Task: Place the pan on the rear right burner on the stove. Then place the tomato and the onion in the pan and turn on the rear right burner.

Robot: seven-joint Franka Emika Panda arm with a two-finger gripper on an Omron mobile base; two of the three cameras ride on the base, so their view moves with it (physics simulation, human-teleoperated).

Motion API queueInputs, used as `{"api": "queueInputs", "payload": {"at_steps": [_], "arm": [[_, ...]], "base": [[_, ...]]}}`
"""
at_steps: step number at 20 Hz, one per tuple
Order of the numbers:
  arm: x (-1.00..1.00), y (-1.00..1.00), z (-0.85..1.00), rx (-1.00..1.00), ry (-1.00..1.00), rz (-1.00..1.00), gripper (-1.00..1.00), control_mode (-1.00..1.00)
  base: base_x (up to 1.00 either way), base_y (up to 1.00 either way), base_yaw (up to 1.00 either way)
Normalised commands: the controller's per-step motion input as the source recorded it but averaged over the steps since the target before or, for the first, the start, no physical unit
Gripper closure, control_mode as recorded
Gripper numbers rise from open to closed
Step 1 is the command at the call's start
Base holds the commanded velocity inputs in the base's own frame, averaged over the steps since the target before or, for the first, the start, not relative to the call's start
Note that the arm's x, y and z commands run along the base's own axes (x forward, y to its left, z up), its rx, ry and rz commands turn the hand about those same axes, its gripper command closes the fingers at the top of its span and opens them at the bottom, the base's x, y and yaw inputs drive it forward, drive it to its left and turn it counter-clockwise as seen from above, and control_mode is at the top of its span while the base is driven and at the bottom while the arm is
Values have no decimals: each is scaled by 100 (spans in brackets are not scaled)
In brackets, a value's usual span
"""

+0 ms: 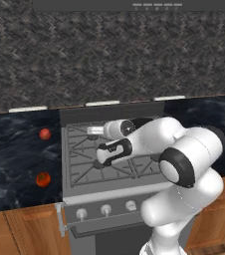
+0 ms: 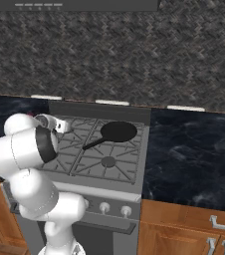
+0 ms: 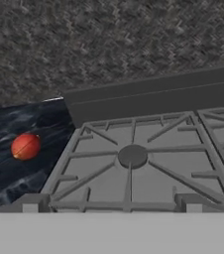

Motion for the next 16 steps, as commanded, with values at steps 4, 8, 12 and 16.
{"api": "queueInputs", "payload": {"at_steps": [4,8,12,16], "arm": [[0,55,36,0,0,6,-100,-100],[-3,51,54,0,0,1,-100,-100],[0,47,43,-5,5,0,-100,-100],[0,49,30,-8,24,0,-100,-100]], "base": [[0,0,0],[0,0,0],[0,0,0],[0,0,0]]}}
